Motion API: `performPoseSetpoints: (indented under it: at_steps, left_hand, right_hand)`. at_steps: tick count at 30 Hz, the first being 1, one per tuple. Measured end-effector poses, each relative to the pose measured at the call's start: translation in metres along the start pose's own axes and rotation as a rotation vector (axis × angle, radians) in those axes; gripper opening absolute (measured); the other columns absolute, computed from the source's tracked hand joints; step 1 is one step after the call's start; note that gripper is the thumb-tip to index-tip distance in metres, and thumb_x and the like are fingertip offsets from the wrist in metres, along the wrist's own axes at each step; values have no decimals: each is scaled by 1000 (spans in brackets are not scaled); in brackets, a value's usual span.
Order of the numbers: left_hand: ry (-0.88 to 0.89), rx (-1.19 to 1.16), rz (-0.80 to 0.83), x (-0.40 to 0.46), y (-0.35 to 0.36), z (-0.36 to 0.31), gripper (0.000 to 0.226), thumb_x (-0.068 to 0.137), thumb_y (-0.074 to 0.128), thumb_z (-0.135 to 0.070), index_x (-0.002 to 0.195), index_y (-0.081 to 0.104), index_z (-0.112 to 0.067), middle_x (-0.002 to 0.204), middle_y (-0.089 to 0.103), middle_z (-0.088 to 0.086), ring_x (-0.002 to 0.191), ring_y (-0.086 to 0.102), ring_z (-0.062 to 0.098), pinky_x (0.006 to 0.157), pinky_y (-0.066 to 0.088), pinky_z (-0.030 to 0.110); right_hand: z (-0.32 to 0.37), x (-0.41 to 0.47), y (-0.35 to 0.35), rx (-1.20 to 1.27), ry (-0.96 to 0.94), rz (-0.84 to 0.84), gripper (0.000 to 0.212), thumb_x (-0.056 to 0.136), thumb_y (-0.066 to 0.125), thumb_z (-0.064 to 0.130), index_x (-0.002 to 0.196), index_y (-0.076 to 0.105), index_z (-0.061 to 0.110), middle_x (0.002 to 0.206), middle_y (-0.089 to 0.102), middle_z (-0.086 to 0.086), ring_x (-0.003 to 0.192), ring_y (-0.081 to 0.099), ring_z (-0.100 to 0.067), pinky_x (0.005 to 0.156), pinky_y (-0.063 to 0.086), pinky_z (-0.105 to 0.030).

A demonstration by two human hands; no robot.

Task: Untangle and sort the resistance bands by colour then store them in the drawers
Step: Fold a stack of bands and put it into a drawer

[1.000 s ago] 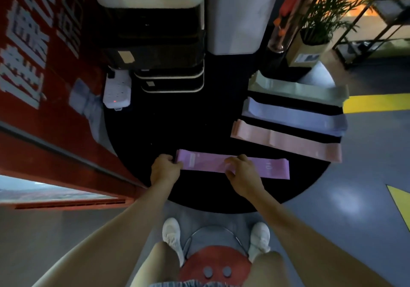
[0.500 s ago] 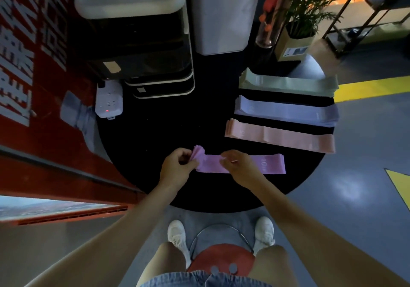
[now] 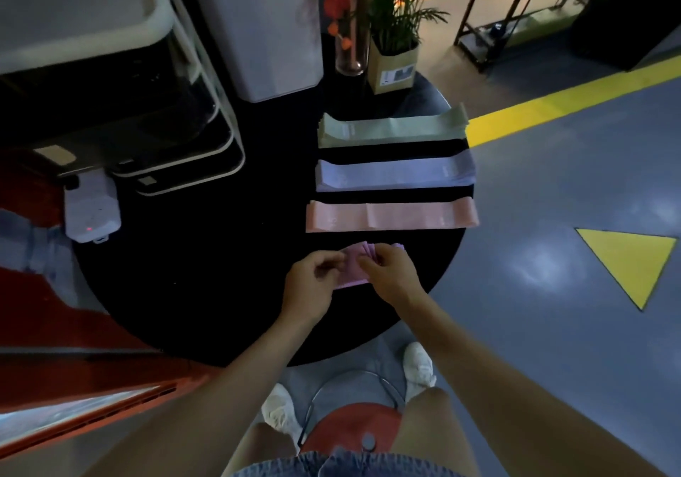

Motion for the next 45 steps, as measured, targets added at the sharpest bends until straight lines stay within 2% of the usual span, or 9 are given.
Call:
performPoseSetpoints:
  at_steps: [5, 9, 12, 16, 20, 27, 32, 37, 45]
  left_hand:
    - [-146, 294, -174, 12, 0, 30, 23, 83, 66, -7, 105, 61, -8, 105, 56, 3, 88, 50, 11, 74, 38, 22]
    - [-199, 291, -184, 21, 7, 36, 25, 78, 71, -9, 100, 58, -11, 106, 59, 7, 85, 53, 14, 72, 40, 25]
    - [-269, 282, -196, 25, 11, 38, 37, 75, 74, -11, 106, 53, -11, 110, 56, 9, 86, 52, 16, 72, 39, 26]
    - [-374, 230, -182, 25, 10, 40, 52, 75, 77, -14, 118, 49, -5, 117, 56, 11, 96, 56, 22, 77, 40, 26]
    - [-394, 273, -117, 25, 9, 35, 43, 78, 74, -12, 117, 55, -5, 116, 61, 9, 90, 55, 17, 76, 40, 24]
    - [-414, 308, -58, 28, 10, 33, 42, 81, 71, -11, 120, 58, -5, 119, 62, 13, 104, 60, 27, 78, 41, 24]
    - [-390, 328, -60, 23, 13, 29, 36, 84, 68, -12, 118, 58, -7, 116, 62, 13, 103, 59, 27, 77, 42, 26]
    - [-357, 310, -34, 20, 10, 25, 26, 86, 64, -9, 111, 58, -8, 100, 61, 8, 84, 55, 18, 70, 40, 25]
    - [-337, 274, -83, 17, -10, 3, 23, 86, 60, -4, 108, 58, -8, 95, 58, 7, 85, 54, 20, 71, 39, 27]
  right_hand:
    - [-19, 3, -15, -198, 37, -161, 19, 90, 58, 25, 96, 53, 8, 81, 55, -1, 75, 53, -19, 65, 39, -27]
    - [-30, 9, -20, -301, -6, -240, 13, 87, 60, 21, 88, 56, 9, 90, 55, -7, 88, 53, -26, 70, 43, -33]
    - [-41, 14, -25, -310, 45, -268, 21, 86, 64, 22, 99, 61, 7, 109, 46, -10, 103, 45, -28, 86, 45, -38]
    - [-48, 15, -25, -268, 156, -251, 45, 85, 66, 27, 122, 47, 9, 123, 45, -12, 110, 49, -30, 86, 45, -41]
    - [-52, 20, -24, -290, 200, -202, 41, 83, 67, 29, 114, 50, 7, 112, 56, -12, 101, 55, -30, 77, 45, -37]
    - [-53, 26, -22, -214, 201, -174, 19, 80, 70, 20, 87, 65, 4, 89, 65, -15, 82, 61, -31, 70, 50, -38]
    - [-57, 27, -22, -225, 149, -211, 18, 79, 70, 19, 92, 64, 8, 99, 56, -15, 92, 53, -31, 76, 47, -36]
    - [-53, 21, -24, -132, 120, -195, 14, 81, 68, 15, 86, 55, 13, 80, 57, -2, 76, 56, -22, 73, 48, -38]
    - [-29, 16, -34, -52, 26, -144, 16, 79, 69, 12, 82, 54, 12, 73, 54, 2, 67, 49, -12, 51, 34, -11]
Point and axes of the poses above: each hand's wrist, its own x-axis towards the middle knuckle, its own y-axis out of the palm, z = x × y, the point moved 1 cm from there along x, towards the middle knuckle
